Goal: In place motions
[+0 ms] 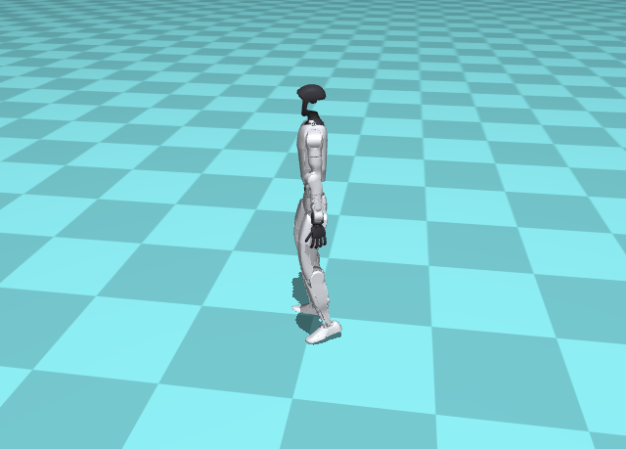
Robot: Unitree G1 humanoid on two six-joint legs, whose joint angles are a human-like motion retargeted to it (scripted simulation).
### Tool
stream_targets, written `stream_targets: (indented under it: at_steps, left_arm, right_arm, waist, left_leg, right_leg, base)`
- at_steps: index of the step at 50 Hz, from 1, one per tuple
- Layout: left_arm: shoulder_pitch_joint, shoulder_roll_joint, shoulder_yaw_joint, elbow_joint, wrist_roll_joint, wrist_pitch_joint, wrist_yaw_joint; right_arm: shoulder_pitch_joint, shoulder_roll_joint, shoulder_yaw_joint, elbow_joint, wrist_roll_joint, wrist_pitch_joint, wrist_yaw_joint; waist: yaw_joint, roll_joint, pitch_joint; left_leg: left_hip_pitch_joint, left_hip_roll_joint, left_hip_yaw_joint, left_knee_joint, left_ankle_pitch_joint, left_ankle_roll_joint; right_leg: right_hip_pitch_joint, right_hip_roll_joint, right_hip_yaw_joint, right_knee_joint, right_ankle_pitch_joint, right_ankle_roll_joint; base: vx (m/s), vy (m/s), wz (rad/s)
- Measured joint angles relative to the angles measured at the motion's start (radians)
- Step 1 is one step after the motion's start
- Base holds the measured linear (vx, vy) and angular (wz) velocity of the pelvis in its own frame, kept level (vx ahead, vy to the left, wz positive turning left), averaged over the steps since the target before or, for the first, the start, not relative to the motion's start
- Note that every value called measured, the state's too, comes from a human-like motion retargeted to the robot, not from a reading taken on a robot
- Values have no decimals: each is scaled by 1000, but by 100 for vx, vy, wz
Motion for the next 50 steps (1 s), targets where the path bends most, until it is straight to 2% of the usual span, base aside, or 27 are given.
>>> stream_targets:
  at_steps: [3, 5, 7, 10, 12, 15, 18, 19, 22, 24, 27, 31, 35, 38, 40, 45, 48, 50]
  left_arm:
    - [-4, -14, 4, -20, -16, -41, 24]
    - [-11, -22, 13, -36, -23, -59, 30]
    - [-19, -25, 15, -53, -26, -69, 31]
    - [-28, -24, 10, -73, -28, -75, 25]
    - [-30, -21, 2, -77, -32, -78, 23]
    - [-56, -9, -14, -68, -43, -76, 18]
    - [-67, 14, -38, -53, -44, -62, 3]
    - [-66, 24, -49, -53, -40, -55, -3]
    - [-65, 58, -67, -65, -12, -31, -14]
    - [-59, 69, -53, -68, 11, -14, -10]
    - [-38, 66, -38, -50, 19, 13, -8]
    - [-19, 55, -33, -15, 36, 64, -48]
    - [8, 30, -7, -2, 48, 84, -57]
    - [17, 12, 8, -7, 49, 94, -52]
    - [11, 4, 8, -19, 56, 101, -47]
    - [19, -8, -10, -72, 53, 93, -40]
    - [13, -13, -21, -83, 36, 88, -29]
    - [4, -22, -11, -87, 28, 88, -19]
  right_arm:
    - [3, -10, -10, 6, 2, 3, -9]
    - [2, -17, -16, 13, 12, 4, -16]
    - [-2, -25, -22, 21, 24, 7, -19]
    - [-10, -34, -30, 28, 30, 13, -20]
    - [-13, -40, -32, 18, 23, 13, -23]
    - [-39, -48, -30, -16, 4, 11, -18]
    - [-50, -50, -1, -56, 3, -3, -25]
    - [-52, -49, 11, -60, 13, -8, -33]
    - [-59, -47, 32, -49, 46, -15, -45]
    - [-56, -48, 26, -33, 41, -11, -29]
    - [-40, -56, 2, -8, 20, 4, -22]
    - [-47, -67, -44, 30, 54, 25, -80]
    - [-73, -74, -100, 70, 158, 51, -95]
    - [-86, -76, -134, 96, 256, 64, -75]
    - [-92, -80, -155, 115, 330, 64, -73]
    - [-62, -80, -194, 159, 424, 68, -98]
    - [-43, -66, -196, 183, 417, 83, -103]
    - [-35, -53, -186, 189, 397, 86, -107]
  waist:
    - [20, -16, 11]
    - [56, -18, 29]
    - [103, -8, 49]
    - [182, 18, 77]
    - [189, 25, 94]
    - [90, 41, 115]
    - [21, 69, 142]
    - [3, 77, 145]
    - [-28, 94, 141]
    - [-10, 92, 130]
    - [28, 90, 102]
    - [47, 104, 78]
    - [19, 145, 42]
    - [-23, 172, 24]
    - [-19, 172, 20]
    - [-12, 139, -9]
    - [-52, 110, -19]
    - [-69, 66, -27]
  left_leg:
    - [-36, -51, -97, 66, 5, 67]
    - [-39, -72, -161, 54, 7, 58]
    - [-28, -100, -278, -1, 20, 8]
    - [2, -137, -507, -104, 64, -134]
    - [16, -129, -519, -145, 82, -193]
    - [28, -59, -251, -165, 30, -156]
    - [42, -25, -180, -188, 33, -172]
    - [44, -7, -138, -190, 31, -174]
    - [57, 31, -18, -204, 17, -166]
    - [75, 43, 77, -215, 2, -155]
    - [107, 52, 203, -232, -25, -144]
    - [169, 52, 407, -276, -56, -152]
    - [202, 62, 559, -291, -95, -170]
    - [222, 76, 651, -273, -121, -183]
    - [250, 69, 717, -261, -131, -195]
    - [328, 45, 810, -197, -117, -183]
    - [367, 50, 814, -114, -41, -120]
    - [377, 50, 804, -18, 21, -46]
  right_leg:
    - [-20, -28, 45, 12, 15, 3]
    - [-42, -30, 100, 25, 27, 3]
    - [-64, -11, 162, 34, 41, 0]
    - [-102, 45, 268, 46, 67, -7]
    - [-121, 71, 341, 43, 100, -9]
    - [-156, 92, 374, 38, 136, -31]
    - [-192, 139, 414, 46, 159, -63]
    - [-202, 132, 367, 53, 149, -83]
    - [-211, 69, 60, 62, 82, -155]
    - [-196, 36, -134, 61, 28, -173]
    - [-174, 4, -346, 78, -28, -161]
    - [-172, -11, -509, 114, -102, -155]
    - [-127, 23, -753, 83, -163, -159]
    - [-82, 62, -913, 36, -146, -135]
    - [-87, 70, -892, 32, -125, -129]
    - [-146, 66, -638, 50, -75, -233]
    - [-138, 23, -552, 77, -84, -203]
    - [-130, -27, -494, 90, -93, -183]
  base:
    - [1, 6, -94]
    - [-1, 10, -170]
    - [0, 14, -216]
    - [2, 16, -254]
    - [-1, 20, -183]
    - [-19, 13, -86]
    - [-18, 10, -180]
    - [-17, 5, -231]
    - [-24, -2, -260]
    - [-14, -8, -314]
    - [2, -14, -338]
    - [-1, -19, -358]
    - [5, -15, -333]
    - [18, -31, -275]
    - [20, -22, -275]
    - [38, -28, -201]
    - [38, -30, -104]
    - [29, -18, -130]
